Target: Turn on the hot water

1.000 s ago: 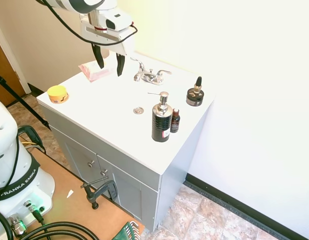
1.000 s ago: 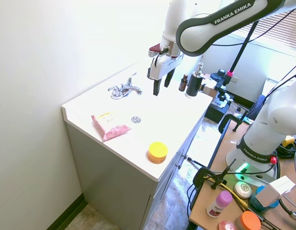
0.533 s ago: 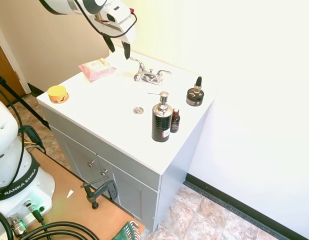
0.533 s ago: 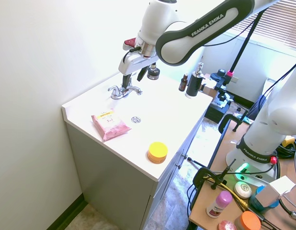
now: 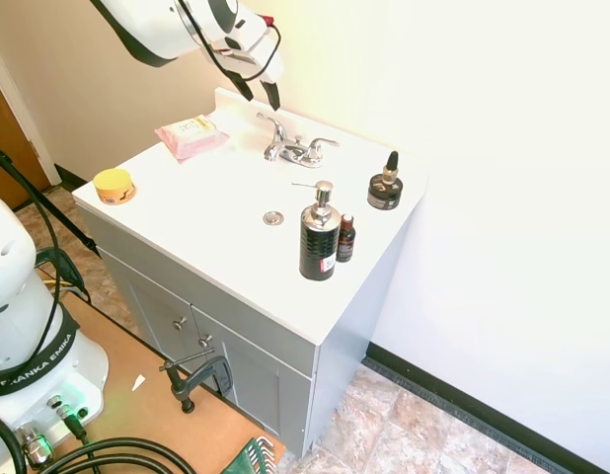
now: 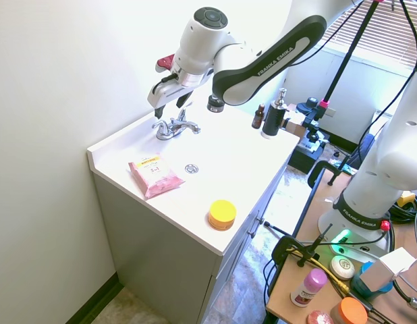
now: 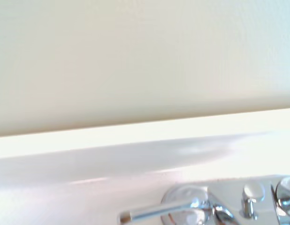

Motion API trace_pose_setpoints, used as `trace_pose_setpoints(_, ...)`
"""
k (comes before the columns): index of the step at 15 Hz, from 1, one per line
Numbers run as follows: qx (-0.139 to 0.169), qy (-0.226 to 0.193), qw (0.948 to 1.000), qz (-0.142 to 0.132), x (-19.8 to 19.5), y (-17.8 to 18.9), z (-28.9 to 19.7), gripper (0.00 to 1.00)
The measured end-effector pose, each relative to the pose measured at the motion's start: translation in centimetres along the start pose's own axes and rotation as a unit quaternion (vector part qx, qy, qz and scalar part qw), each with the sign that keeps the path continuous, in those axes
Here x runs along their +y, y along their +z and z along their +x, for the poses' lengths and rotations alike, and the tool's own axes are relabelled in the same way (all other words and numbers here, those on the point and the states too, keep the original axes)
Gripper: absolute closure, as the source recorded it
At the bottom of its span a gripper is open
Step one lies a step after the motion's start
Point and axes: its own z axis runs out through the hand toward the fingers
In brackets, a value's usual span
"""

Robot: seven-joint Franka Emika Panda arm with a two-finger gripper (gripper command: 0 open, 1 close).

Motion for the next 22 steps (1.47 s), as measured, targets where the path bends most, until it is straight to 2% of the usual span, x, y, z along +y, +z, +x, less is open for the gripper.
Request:
trace_pose_setpoints(4,0.018,0.002,0.9998,-0.001,-0.9,2.8,0.4,0.0)
trace_pose_setpoints(8,0.018,-0.001,0.9998,-0.006,-1.4,5.3,0.4,0.0)
trace_pose_setpoints(11,0.015,-0.004,0.9998,-0.011,-1.4,5.8,0.0,0.0)
trace_pose_setpoints(17,0.008,-0.028,0.9981,-0.053,-0.1,6.4,-0.9,0.0)
trace_pose_setpoints(22,0.005,-0.04,0.9966,-0.072,1.3,6.2,-1.1,0.0)
